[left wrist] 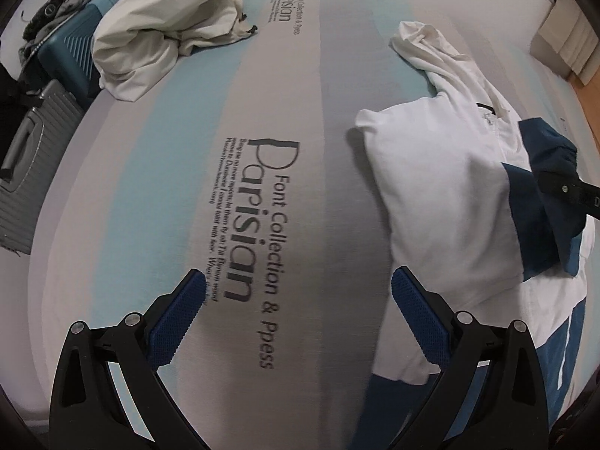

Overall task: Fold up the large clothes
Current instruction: 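Carry the sleeve across the jacket body and open the right gripper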

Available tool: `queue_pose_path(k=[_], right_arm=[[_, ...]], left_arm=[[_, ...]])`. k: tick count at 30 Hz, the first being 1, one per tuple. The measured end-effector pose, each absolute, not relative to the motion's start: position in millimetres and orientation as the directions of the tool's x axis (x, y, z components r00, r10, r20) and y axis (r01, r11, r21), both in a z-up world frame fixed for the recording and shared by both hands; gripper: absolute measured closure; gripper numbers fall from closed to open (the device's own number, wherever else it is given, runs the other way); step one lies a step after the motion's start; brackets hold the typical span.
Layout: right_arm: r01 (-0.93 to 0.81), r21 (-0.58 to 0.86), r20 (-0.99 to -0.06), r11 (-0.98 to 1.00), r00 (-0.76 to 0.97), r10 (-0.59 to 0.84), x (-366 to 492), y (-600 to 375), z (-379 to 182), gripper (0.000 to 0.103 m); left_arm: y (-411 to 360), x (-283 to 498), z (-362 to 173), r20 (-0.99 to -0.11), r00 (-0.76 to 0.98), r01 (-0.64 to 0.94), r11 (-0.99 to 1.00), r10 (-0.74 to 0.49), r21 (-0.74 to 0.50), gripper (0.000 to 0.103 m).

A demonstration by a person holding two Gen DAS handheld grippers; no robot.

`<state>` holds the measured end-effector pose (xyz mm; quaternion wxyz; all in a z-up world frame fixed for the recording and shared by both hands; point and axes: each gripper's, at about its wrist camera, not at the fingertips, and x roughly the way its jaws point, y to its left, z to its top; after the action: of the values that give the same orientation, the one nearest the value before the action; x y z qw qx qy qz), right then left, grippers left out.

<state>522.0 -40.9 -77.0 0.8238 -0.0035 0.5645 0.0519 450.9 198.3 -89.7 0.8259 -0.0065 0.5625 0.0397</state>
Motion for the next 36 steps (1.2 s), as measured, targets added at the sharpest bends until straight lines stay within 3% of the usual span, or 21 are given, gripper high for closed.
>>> queue_pose_path(k=[17,21,27,32,36], right_arm=[[-0.156,-0.004,-0.961,0.988,0.275,0.04,532.7,37.4,-126.6,0.072],[-0.152,-0.016,-0.965,0.988,0.262,0.025,533.7,43.4,-137.4,0.066],[-0.163,-0.016,-0.963,0.986,0.268,0.028,527.5,54.3,-139.9,0.05],[-0.195,-0.016,-0.956,0.981,0.289,0.042,520.0,69.8,-130.2,0.049],[-0.205,-0.009,-0.95,0.979,0.307,0.055,515.0,77.4,-121.9,0.036]], left_arm=[[253.7,456.5,-117.2,-0.941,0.335,-0.113,0.994,0.047,0.009,0.006],[258.5,459.9,-122.9,-0.941,0.337,-0.106,0.994,0.046,0.01,0.006],[268.0,462.5,-123.2,-0.936,0.347,-0.128,0.992,0.067,0.024,0.006],[279.6,458.1,-118.2,-0.933,0.354,-0.165,0.986,0.064,0.005,0.006],[283.4,453.2,-115.0,-0.933,0.355,-0.178,0.984,0.062,-0.002,0.006]])
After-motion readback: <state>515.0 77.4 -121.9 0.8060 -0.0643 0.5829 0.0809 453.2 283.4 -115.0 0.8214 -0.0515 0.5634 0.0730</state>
